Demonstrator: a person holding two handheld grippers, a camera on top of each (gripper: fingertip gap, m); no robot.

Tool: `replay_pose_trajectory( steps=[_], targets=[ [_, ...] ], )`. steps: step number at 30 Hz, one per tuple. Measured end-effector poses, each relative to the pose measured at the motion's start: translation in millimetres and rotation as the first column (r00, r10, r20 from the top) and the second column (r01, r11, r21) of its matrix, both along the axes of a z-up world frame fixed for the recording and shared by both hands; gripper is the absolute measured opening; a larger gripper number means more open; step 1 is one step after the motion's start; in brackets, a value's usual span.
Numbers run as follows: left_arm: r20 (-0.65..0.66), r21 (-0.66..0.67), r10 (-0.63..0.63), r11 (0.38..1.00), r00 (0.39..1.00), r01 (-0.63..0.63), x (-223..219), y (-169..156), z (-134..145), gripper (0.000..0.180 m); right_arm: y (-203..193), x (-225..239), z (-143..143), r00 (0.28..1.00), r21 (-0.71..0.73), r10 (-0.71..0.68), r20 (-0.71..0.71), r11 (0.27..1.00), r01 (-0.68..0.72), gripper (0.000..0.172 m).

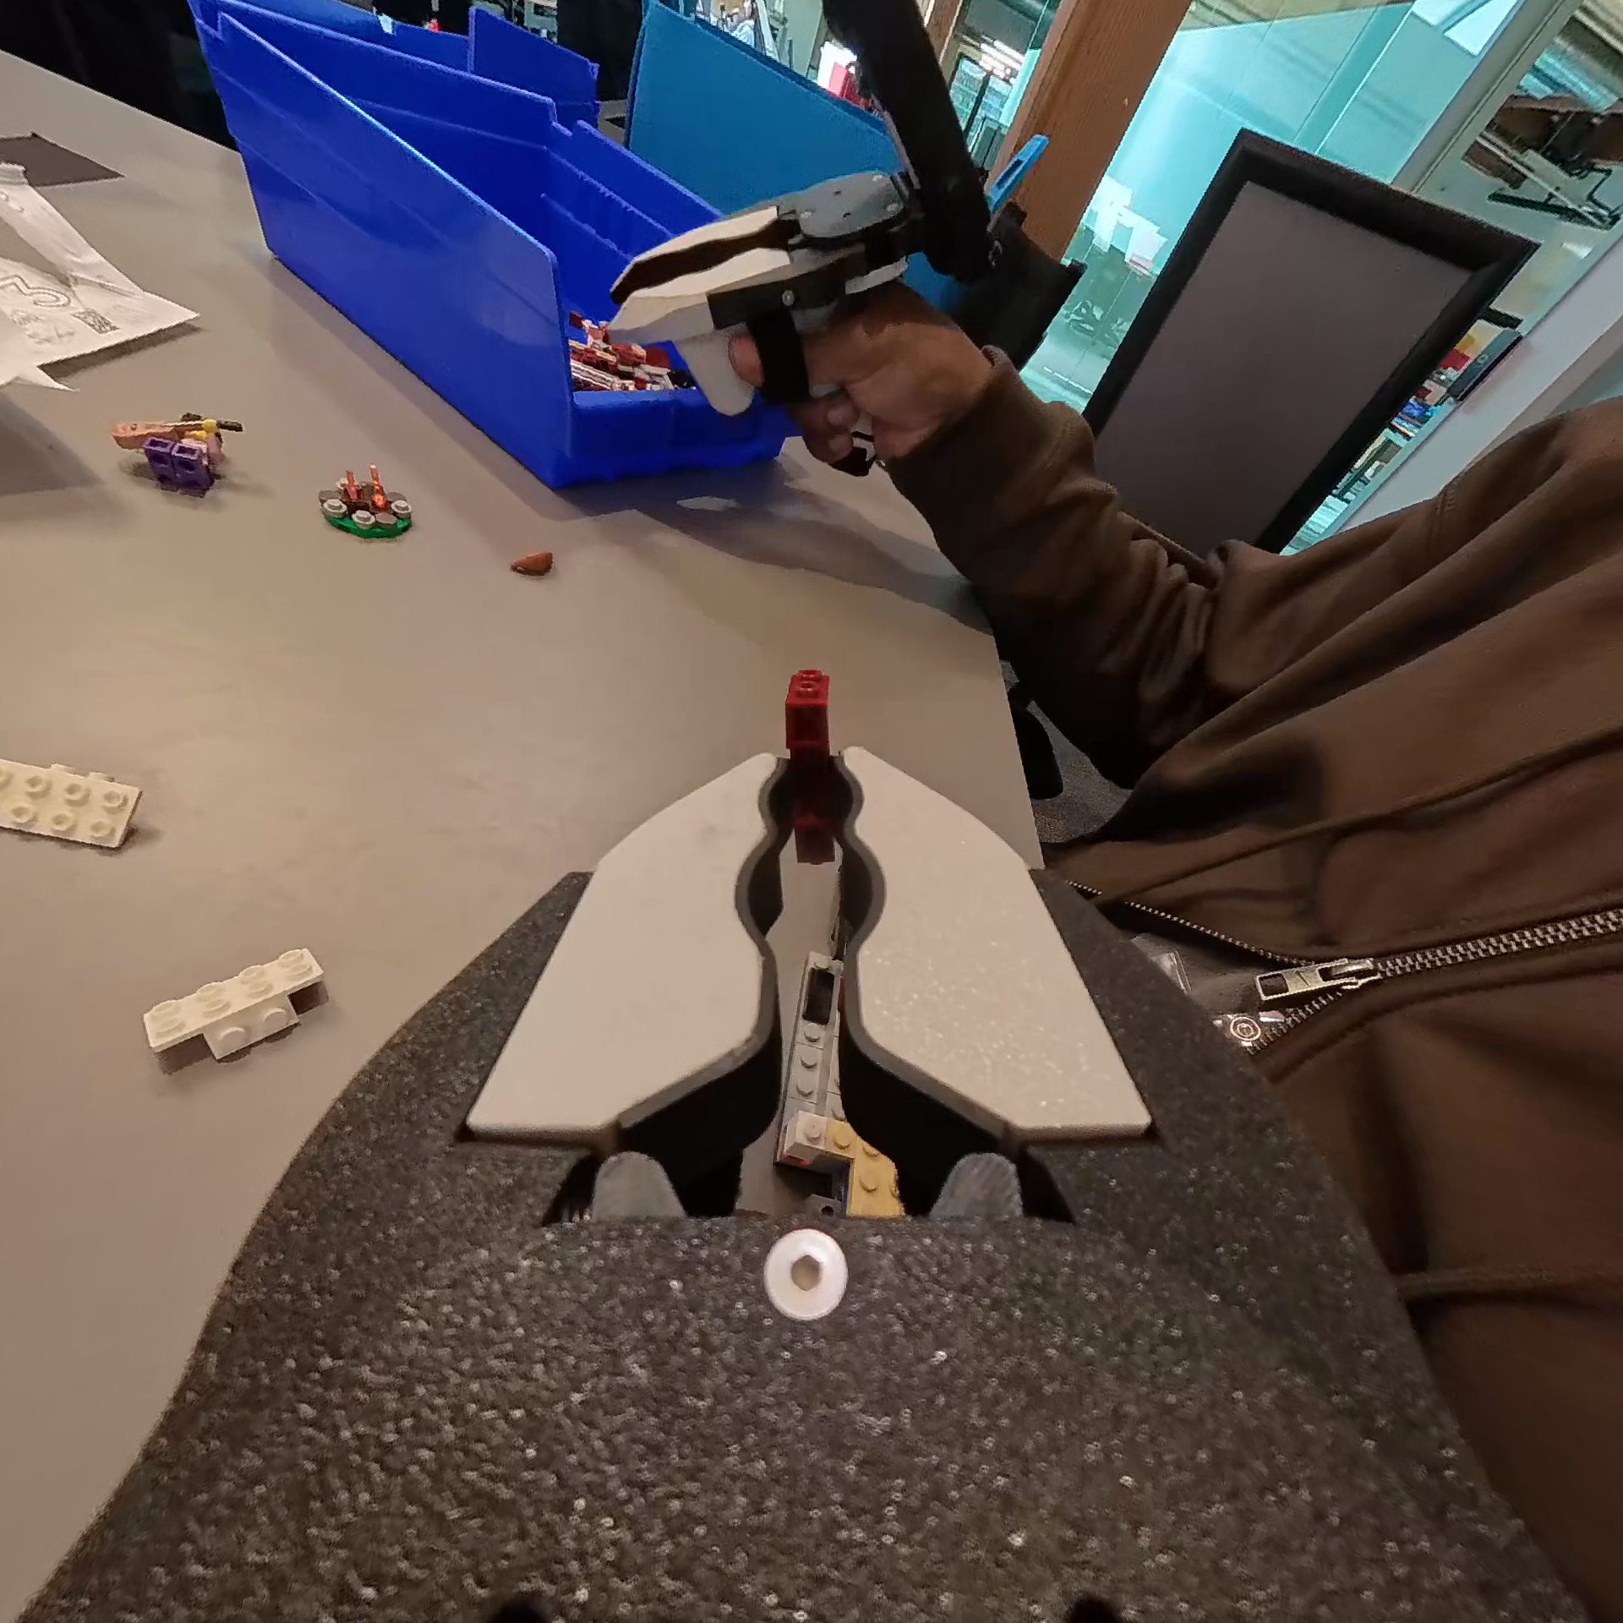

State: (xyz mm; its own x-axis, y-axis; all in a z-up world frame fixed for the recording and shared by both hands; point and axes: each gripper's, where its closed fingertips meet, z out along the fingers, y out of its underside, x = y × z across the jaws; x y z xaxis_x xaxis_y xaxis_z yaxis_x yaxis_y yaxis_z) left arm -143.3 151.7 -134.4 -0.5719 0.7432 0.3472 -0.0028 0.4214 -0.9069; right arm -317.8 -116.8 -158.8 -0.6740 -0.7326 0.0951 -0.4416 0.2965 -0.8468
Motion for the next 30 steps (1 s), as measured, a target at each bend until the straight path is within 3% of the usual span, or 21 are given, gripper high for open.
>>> replay_pose_trajectory(
  steps=[4,8,10,13,16,19,21,26,30],
  targets=[
    [-0.003,0.006,0.005,1.000,1.000,-0.005,1,-1,-1,0.008,32,25,9,0.995,-0.114,0.104,-0.002,0.988,-0.103,0.038],
    [0.036,0.008,-0.001,1.000,0.999,0.001,-1,0,-5,0.008,104,80,21,0.920,-0.207,0.391,-0.033,0.898,-0.389,0.036],
    [0.071,0.005,-0.013,1.000,0.997,0.013,-4,2,-8,0.008,153,111,21,0.805,-0.203,0.590,-0.056,0.783,-0.588,0.036],
    [0.086,0.009,-0.063,0.998,0.994,0.063,-11,8,-10,0.008,217,141,23,0.579,-0.258,0.803,-0.141,0.535,-0.804,0.036],
    [0.117,0.033,-0.105,0.994,0.988,0.101,-15,13,-15,0.008,247,159,24,0.416,-0.328,0.874,-0.252,0.328,-0.886,0.039],
    [0.143,0.056,-0.141,0.989,0.980,0.134,-19,16,-19,0.008,271,163,27,0.244,-0.353,0.931,-0.272,0.139,-0.925,0.036],
    [0.143,0.066,-0.154,0.987,0.978,0.146,-20,16,-19,0.007,281,162,21,0.160,-0.329,0.942,-0.295,0.057,-0.943,0.032],
    [0.159,0.105,-0.202,0.977,0.966,0.187,-24,20,-24,0.008,284,167,13,0.143,-0.323,0.930,-0.338,0.028,-0.946,0.014],
    [0.172,0.098,-0.169,0.983,0.970,0.154,-20,17,-25,0.008,278,171,11,0.225,-0.313,0.936,-0.269,0.136,-0.940,0.012]
  ],
)
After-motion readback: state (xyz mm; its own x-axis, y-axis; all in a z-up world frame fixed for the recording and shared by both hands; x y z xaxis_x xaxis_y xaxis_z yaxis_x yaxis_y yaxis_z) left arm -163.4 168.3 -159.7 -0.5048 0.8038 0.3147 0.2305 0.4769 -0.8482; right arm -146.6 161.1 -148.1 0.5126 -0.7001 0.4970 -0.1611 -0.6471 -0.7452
